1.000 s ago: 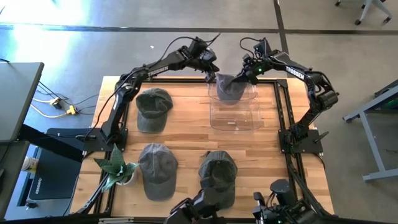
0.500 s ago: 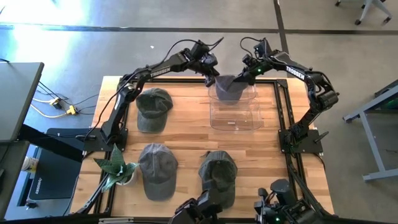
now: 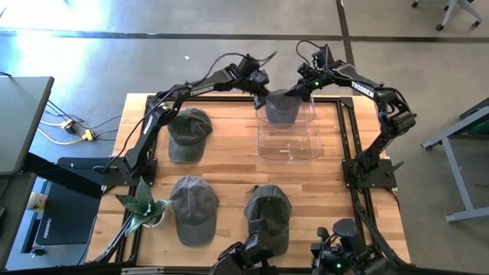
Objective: Pick & Place hat
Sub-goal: Put the right gray cap into the top transparent bin
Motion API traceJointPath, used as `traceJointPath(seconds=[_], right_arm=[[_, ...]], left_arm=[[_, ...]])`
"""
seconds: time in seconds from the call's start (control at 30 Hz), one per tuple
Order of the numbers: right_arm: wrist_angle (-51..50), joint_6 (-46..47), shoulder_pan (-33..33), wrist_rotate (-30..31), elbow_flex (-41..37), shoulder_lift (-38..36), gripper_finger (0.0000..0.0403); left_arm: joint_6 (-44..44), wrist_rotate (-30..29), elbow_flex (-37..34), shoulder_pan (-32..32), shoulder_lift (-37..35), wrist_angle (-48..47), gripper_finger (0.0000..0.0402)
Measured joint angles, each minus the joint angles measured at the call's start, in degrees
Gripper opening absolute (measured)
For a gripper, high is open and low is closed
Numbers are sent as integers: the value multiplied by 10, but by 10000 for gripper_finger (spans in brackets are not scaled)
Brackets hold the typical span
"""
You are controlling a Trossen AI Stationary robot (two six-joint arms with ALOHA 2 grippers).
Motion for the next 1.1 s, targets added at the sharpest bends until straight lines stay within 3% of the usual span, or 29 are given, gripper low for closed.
traceJointPath(seconds=[0.27, 0.53, 0.83, 1.1], right_arm=[[-8, 6, 0, 35, 0, 0, 54], [2, 16, 0, 76, 0, 0, 58], [11, -14, 1, 105, 0, 0, 59], [40, -61, 3, 121, 0, 0, 77]], left_arm=[[4, -45, 1, -8, 12, 54, 1], [41, -149, 2, -7, -9, 88, 1], [51, -213, 2, -12, -67, 40, 1], [-20, -170, 2, -11, -121, 19, 1]])
